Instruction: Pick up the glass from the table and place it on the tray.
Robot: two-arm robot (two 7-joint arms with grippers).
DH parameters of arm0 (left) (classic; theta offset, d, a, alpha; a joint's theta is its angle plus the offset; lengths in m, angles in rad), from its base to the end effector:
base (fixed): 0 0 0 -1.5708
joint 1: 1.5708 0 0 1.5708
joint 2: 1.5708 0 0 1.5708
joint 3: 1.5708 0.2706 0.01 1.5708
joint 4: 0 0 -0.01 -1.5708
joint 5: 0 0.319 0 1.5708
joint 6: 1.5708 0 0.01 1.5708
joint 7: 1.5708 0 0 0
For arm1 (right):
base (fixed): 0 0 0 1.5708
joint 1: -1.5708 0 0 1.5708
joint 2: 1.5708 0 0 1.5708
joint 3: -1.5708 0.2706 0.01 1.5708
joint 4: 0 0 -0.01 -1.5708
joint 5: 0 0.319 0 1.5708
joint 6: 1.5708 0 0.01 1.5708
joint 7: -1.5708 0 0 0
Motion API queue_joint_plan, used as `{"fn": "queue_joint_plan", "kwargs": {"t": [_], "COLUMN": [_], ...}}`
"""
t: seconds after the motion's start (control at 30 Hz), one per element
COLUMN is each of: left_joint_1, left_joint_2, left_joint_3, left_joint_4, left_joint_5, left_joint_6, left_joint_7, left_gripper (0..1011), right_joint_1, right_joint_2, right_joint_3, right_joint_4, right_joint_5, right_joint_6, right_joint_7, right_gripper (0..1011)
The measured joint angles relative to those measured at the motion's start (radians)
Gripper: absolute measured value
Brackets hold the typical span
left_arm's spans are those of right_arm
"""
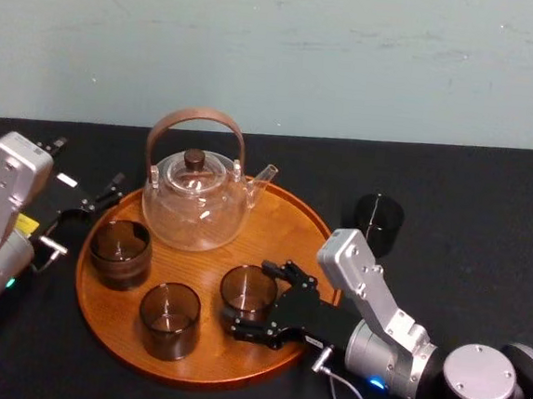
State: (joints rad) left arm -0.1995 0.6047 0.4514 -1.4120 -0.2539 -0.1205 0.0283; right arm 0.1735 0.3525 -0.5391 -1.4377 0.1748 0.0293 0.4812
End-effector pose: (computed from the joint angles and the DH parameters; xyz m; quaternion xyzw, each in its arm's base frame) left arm 0.3646 0.0689 -0.2886 0.1415 -0.1325 0.5799 0.7913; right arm 0.3457 0.0493 -0.3088 -0.1405 -0.0127 -0.3041 0.9421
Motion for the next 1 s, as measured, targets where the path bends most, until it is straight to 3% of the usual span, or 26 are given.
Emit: {"fn": "queue_joint_plan", "kwargs": {"t": [0.37,0.6,0.73,1.0], "left_joint_1": [0.000,0.000,0.000,0.000], "left_joint_2": [0.000,0.000,0.000,0.000], "left_joint_3": [0.000,0.000,0.000,0.000], "left_joint_4": [0.000,0.000,0.000,0.000], "left_joint_5": [0.000,0.000,0.000,0.000], "left_joint_6": [0.000,0.000,0.000,0.000], "left_joint_7": [0.000,0.000,0.000,0.000], "left_gripper": [1001,1001,1001,1001], "right_joint_1": [-0.068,-0.136,-0.161,-0.238], "right_joint_2": [0.048,0.092,0.106,0.138], "right_joint_3": [0.050,0.101,0.121,0.212], "right_joint_4": [-0.118,-0.194,-0.210,-0.228], "right_joint_5": [-0.003,0.028,0.046,0.108], "right_joint_6": [-0.029,-0.050,-0.059,-0.079], "right_joint_7": [-0.040,-0.042,-0.042,-0.064], "right_gripper": [1002,1002,1002,1002]}}
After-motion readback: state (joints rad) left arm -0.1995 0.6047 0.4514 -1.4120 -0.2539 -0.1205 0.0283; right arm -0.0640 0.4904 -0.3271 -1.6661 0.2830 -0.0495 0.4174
